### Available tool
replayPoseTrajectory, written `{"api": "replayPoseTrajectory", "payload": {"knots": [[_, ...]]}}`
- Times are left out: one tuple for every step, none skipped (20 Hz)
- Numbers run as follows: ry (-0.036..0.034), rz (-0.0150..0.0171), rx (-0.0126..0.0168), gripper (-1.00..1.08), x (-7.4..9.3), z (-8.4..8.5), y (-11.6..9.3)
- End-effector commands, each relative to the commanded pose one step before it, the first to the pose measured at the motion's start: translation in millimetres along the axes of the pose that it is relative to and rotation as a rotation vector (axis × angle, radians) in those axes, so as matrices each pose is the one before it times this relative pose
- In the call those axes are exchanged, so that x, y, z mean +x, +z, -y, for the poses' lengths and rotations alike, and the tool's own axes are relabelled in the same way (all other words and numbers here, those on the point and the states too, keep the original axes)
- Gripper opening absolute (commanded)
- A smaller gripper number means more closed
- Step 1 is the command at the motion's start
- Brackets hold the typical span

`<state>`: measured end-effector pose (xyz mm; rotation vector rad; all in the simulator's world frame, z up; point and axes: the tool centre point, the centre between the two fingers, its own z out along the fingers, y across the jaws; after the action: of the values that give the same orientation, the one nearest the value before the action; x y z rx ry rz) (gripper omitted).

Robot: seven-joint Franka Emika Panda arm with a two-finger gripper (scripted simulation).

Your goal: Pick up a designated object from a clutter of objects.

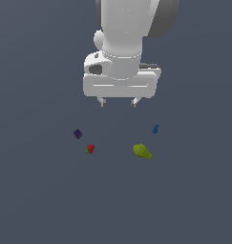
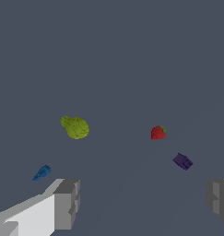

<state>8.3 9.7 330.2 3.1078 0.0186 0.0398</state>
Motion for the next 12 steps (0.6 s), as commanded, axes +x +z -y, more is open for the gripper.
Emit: {"api": "replayPoseTrajectory", "payload": {"knots": [[0.00000, 0.00000, 0.00000, 1.00, 0.00, -0.01, 0.00], [-0.00002, 0.00069, 0.00002, 1.00, 0.04, 0.35, 0.29], [0.00000, 0.00138, 0.00008, 1.00, -0.08, 0.99, 0.48], [-0.00006, 0.00258, 0.00013, 1.00, -0.04, 1.63, 0.94], [-0.00019, 0.00351, 0.00014, 1.00, -0.07, 2.27, 1.23], [-0.00047, 0.00445, 0.00012, 1.00, -0.10, 2.93, 1.48], [-0.00094, 0.00484, 0.00001, 1.00, -0.16, 3.34, 1.44], [-0.00126, 0.00382, -0.00013, 1.00, -0.17, 2.82, 0.93], [-0.00144, 0.00267, -0.00025, 1.00, -0.16, 2.17, 0.43], [-0.00146, 0.00160, -0.00031, 1.00, -0.13, 1.50, 0.03], [-0.00121, 0.00060, -0.00030, 1.00, -0.09, 0.79, -0.24], [0.00000, 0.00000, 0.00000, 1.00, 0.05, -0.28, -0.13]]}}
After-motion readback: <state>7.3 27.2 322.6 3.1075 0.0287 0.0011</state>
